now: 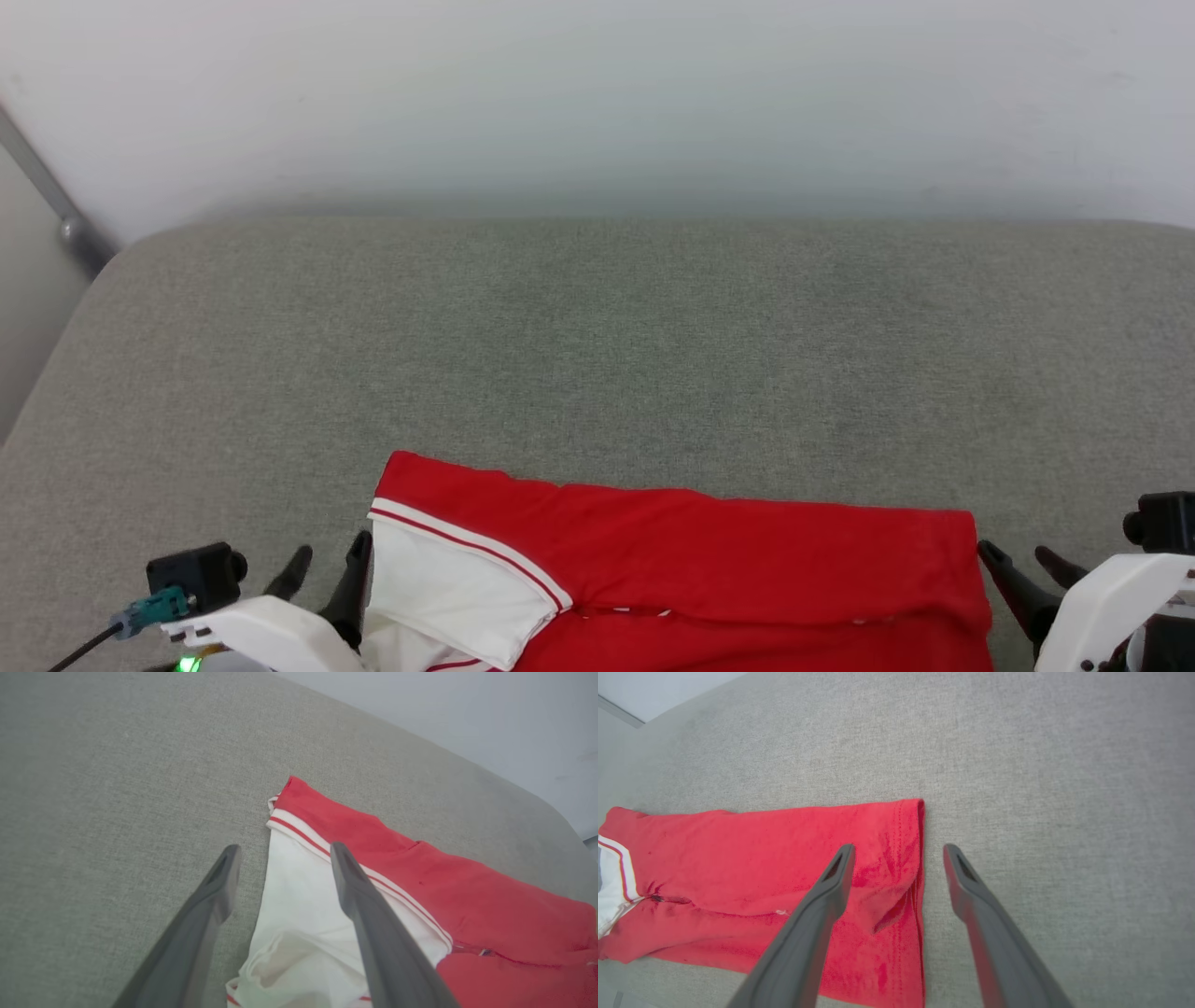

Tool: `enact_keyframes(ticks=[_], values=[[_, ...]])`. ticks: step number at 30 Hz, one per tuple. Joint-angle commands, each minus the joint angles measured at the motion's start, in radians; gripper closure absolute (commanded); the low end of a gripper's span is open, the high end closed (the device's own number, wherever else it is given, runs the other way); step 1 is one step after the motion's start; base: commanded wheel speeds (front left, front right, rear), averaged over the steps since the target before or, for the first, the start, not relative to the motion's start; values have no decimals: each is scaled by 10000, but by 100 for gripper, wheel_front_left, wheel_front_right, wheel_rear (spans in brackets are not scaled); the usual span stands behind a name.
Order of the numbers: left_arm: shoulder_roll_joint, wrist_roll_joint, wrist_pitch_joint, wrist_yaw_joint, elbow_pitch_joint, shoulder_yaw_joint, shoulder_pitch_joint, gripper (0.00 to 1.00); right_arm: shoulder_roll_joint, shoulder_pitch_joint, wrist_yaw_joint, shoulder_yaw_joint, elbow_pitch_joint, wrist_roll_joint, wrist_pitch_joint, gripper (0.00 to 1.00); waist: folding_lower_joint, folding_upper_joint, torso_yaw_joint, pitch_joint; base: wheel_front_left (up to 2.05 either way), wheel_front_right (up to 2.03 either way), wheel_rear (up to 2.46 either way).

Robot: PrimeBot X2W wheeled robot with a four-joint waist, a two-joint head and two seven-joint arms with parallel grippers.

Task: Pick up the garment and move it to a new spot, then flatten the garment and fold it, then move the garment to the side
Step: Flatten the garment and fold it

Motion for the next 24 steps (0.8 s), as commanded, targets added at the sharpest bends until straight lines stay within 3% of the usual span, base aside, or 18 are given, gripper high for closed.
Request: enact_keyframes(ticks=[1, 8, 9, 14, 24], values=[[-36, 320, -517, 77, -204, 96, -242, 0, -59, 122, -3, -67, -414, -114, 68, 0, 1, -1, -102, -85, 0, 0, 0], [-119, 1478, -2249, 252, -862, 175, -794, 0, -233, -196, -3, -324, -1644, -611, 1610, 0, 1, -1, -278, -186, 0, 0, 0], [-100, 2045, -2666, 370, -1066, 28, -994, 0, -217, -262, -3, -482, -1797, -775, 2521, 0, 1, -1, -218, -195, 0, 0, 0], [-184, 2882, -3031, 539, -1583, -239, -1279, 0, 9, -321, -3, -693, -1775, -972, 3730, 0, 1, -1, 30, 101, 0, 0, 0], [-297, 3626, -3230, 580, -2250, -448, -1742, 0, 462, -725, -3, -621, -1099, -1217, 4044, 0, 1, -1, 569, 1245, 0, 0, 0]])
